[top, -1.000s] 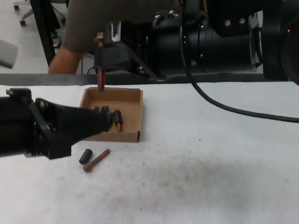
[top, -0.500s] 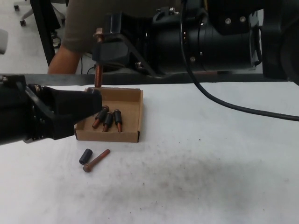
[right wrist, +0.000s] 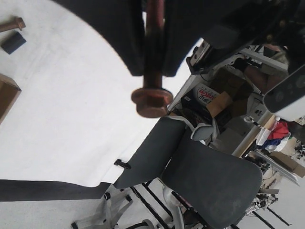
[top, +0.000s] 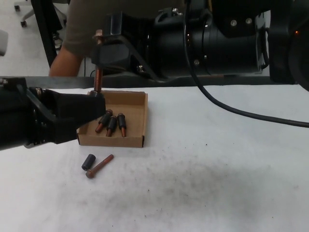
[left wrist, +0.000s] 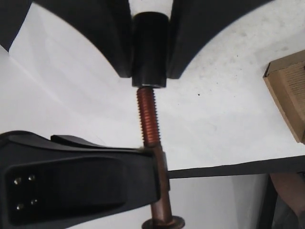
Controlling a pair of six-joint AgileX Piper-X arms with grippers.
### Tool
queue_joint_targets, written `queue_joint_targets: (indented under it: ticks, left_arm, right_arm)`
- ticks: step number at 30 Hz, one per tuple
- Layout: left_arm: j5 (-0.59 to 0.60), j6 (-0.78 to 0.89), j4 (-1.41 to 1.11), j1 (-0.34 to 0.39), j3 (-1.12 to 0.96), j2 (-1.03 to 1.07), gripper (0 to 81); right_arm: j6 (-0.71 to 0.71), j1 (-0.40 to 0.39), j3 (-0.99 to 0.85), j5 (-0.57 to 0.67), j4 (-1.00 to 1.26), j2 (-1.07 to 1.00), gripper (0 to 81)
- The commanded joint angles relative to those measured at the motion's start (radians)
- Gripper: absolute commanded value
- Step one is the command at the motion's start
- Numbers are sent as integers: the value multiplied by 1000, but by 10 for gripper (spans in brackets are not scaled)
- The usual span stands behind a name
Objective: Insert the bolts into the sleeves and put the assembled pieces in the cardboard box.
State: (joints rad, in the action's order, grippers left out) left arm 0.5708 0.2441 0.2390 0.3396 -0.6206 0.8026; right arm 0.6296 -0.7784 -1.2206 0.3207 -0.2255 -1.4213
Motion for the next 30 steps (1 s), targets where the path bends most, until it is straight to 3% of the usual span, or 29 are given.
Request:
queue_joint_targets:
  ticks: [1, 30]
  left_arm:
    - [-8, 4, -19, 1, 1, -9, 8]
    - [-92, 41, -117, 1, 1, -9, 8]
  right_arm:
    - [0, -1, -4, 7, 22, 7, 2]
    - [14, -21, -4, 33, 22, 7, 2]
